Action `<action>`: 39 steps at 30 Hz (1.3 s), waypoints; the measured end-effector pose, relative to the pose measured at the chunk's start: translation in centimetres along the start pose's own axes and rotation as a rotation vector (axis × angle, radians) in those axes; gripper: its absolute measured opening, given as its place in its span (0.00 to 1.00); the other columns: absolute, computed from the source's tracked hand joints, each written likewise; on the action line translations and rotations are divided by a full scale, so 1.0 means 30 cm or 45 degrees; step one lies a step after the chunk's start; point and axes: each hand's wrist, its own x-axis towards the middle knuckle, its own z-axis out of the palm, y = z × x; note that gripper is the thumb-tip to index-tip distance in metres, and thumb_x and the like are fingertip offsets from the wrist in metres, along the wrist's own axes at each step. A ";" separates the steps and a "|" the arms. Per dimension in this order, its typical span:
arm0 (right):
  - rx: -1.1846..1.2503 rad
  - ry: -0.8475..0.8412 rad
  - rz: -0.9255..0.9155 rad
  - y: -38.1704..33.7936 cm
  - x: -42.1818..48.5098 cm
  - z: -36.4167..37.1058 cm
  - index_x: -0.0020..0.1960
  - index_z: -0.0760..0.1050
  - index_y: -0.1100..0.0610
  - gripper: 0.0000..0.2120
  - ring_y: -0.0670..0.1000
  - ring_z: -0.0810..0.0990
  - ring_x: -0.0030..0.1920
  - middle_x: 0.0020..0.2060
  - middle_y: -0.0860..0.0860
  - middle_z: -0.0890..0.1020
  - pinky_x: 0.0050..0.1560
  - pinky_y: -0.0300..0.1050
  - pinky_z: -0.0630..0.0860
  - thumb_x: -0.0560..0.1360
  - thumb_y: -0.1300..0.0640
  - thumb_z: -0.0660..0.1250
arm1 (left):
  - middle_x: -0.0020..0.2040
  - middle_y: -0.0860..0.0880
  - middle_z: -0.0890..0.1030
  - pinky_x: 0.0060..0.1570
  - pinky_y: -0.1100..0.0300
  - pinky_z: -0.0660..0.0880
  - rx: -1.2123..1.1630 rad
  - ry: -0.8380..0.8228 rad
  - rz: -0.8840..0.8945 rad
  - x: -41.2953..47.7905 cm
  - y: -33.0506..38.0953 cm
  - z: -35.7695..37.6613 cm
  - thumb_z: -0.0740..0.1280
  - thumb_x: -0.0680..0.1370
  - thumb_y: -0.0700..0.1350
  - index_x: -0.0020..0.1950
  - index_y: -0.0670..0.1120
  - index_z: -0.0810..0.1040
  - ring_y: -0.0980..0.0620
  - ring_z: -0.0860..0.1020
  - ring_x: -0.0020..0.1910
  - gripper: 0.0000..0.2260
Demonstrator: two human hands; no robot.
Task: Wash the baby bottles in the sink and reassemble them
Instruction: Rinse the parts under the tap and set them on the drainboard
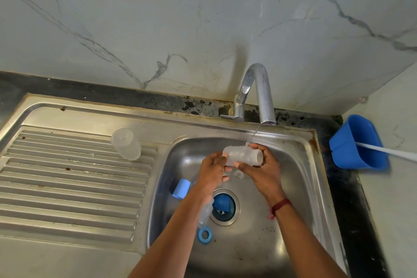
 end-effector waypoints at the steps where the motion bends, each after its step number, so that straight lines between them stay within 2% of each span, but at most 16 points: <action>1: 0.037 0.017 0.014 -0.003 -0.001 0.008 0.58 0.76 0.51 0.26 0.42 0.79 0.53 0.52 0.43 0.80 0.46 0.32 0.78 0.64 0.65 0.80 | 0.54 0.43 0.84 0.58 0.46 0.78 -0.047 -0.004 -0.058 -0.003 -0.004 0.001 0.63 0.83 0.48 0.59 0.45 0.76 0.47 0.83 0.53 0.08; 4: 0.031 -0.021 0.031 -0.004 -0.002 0.031 0.61 0.76 0.49 0.25 0.41 0.78 0.54 0.54 0.42 0.81 0.45 0.29 0.75 0.67 0.63 0.78 | 0.53 0.44 0.85 0.56 0.48 0.79 -0.123 -0.044 -0.192 -0.011 -0.025 0.005 0.61 0.84 0.48 0.62 0.43 0.76 0.48 0.84 0.51 0.11; 8: -0.101 -0.219 -0.004 0.000 0.002 0.047 0.65 0.72 0.48 0.26 0.40 0.77 0.57 0.56 0.42 0.80 0.51 0.30 0.74 0.71 0.61 0.76 | 0.52 0.47 0.84 0.55 0.48 0.79 -0.188 -0.065 -0.296 -0.011 -0.044 0.011 0.59 0.84 0.46 0.62 0.43 0.77 0.48 0.84 0.52 0.12; 10: -0.207 -0.248 -0.045 0.003 0.005 0.052 0.66 0.71 0.48 0.28 0.39 0.77 0.57 0.56 0.40 0.80 0.52 0.28 0.73 0.70 0.60 0.76 | 0.57 0.46 0.82 0.55 0.48 0.79 -0.186 -0.063 -0.325 -0.012 -0.047 0.009 0.60 0.84 0.46 0.66 0.45 0.75 0.48 0.82 0.55 0.12; 11: -0.248 -0.222 -0.066 0.010 0.008 0.053 0.67 0.71 0.48 0.29 0.39 0.77 0.57 0.57 0.41 0.79 0.54 0.28 0.73 0.70 0.60 0.77 | 0.60 0.46 0.81 0.55 0.48 0.79 -0.174 -0.049 -0.328 -0.011 -0.050 0.005 0.60 0.84 0.46 0.69 0.46 0.73 0.47 0.81 0.57 0.14; 13: -0.289 -0.113 -0.079 0.029 0.011 0.054 0.68 0.71 0.50 0.30 0.44 0.78 0.58 0.59 0.44 0.80 0.58 0.37 0.76 0.69 0.61 0.77 | 0.65 0.46 0.78 0.57 0.47 0.78 -0.185 0.011 -0.317 -0.009 -0.050 -0.008 0.60 0.84 0.44 0.73 0.48 0.68 0.47 0.80 0.59 0.17; 15: -0.332 -0.058 -0.064 0.044 0.006 0.058 0.68 0.72 0.51 0.30 0.48 0.78 0.58 0.59 0.47 0.80 0.61 0.46 0.77 0.68 0.61 0.77 | 0.66 0.47 0.76 0.55 0.49 0.78 -0.225 0.075 -0.286 -0.005 -0.053 -0.027 0.60 0.84 0.42 0.76 0.49 0.65 0.48 0.80 0.58 0.20; 16: -0.342 -0.065 -0.057 0.051 0.003 0.063 0.67 0.72 0.51 0.30 0.49 0.78 0.58 0.59 0.47 0.80 0.61 0.48 0.77 0.68 0.61 0.78 | 0.65 0.47 0.76 0.54 0.50 0.79 -0.227 0.098 -0.272 -0.003 -0.053 -0.038 0.60 0.84 0.41 0.76 0.49 0.65 0.49 0.80 0.57 0.20; 21: -0.337 0.100 -0.033 0.066 -0.006 0.090 0.63 0.73 0.51 0.28 0.51 0.80 0.53 0.54 0.48 0.81 0.54 0.44 0.78 0.67 0.61 0.79 | 0.60 0.49 0.77 0.45 0.55 0.78 -0.172 0.188 -0.231 -0.004 -0.045 -0.069 0.60 0.83 0.39 0.74 0.49 0.68 0.50 0.80 0.55 0.18; 23: -0.338 0.047 -0.032 0.071 -0.008 0.102 0.63 0.73 0.52 0.28 0.49 0.79 0.52 0.52 0.47 0.80 0.52 0.39 0.78 0.66 0.61 0.79 | 0.59 0.50 0.77 0.45 0.56 0.77 -0.150 0.210 -0.203 -0.006 -0.041 -0.074 0.61 0.83 0.40 0.73 0.49 0.69 0.50 0.79 0.56 0.19; 25: -0.309 0.106 -0.006 0.069 -0.007 0.107 0.62 0.73 0.51 0.27 0.48 0.78 0.50 0.52 0.48 0.80 0.47 0.33 0.74 0.67 0.60 0.79 | 0.61 0.49 0.76 0.49 0.54 0.77 -0.152 0.234 -0.187 -0.002 -0.041 -0.082 0.61 0.83 0.40 0.74 0.48 0.69 0.50 0.78 0.58 0.19; 27: -0.331 0.175 0.026 0.066 -0.001 0.106 0.63 0.73 0.53 0.27 0.48 0.77 0.50 0.54 0.51 0.81 0.48 0.35 0.72 0.67 0.59 0.79 | 0.61 0.48 0.76 0.52 0.52 0.77 -0.161 0.258 -0.177 -0.003 -0.040 -0.088 0.62 0.82 0.39 0.74 0.47 0.69 0.50 0.77 0.58 0.19; 30: -0.346 0.117 -0.013 0.074 0.006 0.108 0.64 0.74 0.53 0.28 0.48 0.78 0.49 0.53 0.50 0.81 0.47 0.34 0.74 0.67 0.60 0.79 | 0.57 0.50 0.78 0.47 0.56 0.78 -0.154 0.281 -0.149 -0.007 -0.043 -0.098 0.63 0.82 0.40 0.73 0.46 0.69 0.49 0.78 0.59 0.19; 33: -0.330 0.222 0.007 0.068 0.011 0.105 0.64 0.73 0.54 0.28 0.50 0.79 0.51 0.55 0.52 0.82 0.49 0.38 0.75 0.67 0.60 0.79 | 0.64 0.46 0.77 0.40 0.62 0.75 -0.129 0.304 -0.126 -0.011 -0.048 -0.095 0.64 0.81 0.39 0.73 0.46 0.70 0.46 0.76 0.64 0.20; 35: -0.310 0.204 -0.059 0.070 0.008 0.109 0.65 0.73 0.53 0.29 0.48 0.80 0.51 0.55 0.50 0.81 0.47 0.35 0.76 0.67 0.61 0.79 | 0.66 0.43 0.76 0.37 0.65 0.73 -0.103 0.316 -0.113 -0.013 -0.045 -0.089 0.65 0.81 0.39 0.73 0.46 0.70 0.46 0.76 0.64 0.19; 39: -0.341 0.246 -0.070 0.069 -0.001 0.110 0.65 0.74 0.53 0.29 0.46 0.79 0.51 0.56 0.50 0.82 0.49 0.37 0.75 0.67 0.61 0.79 | 0.61 0.45 0.78 0.37 0.65 0.73 -0.083 0.310 -0.083 -0.010 -0.048 -0.082 0.64 0.81 0.38 0.72 0.46 0.71 0.48 0.77 0.60 0.19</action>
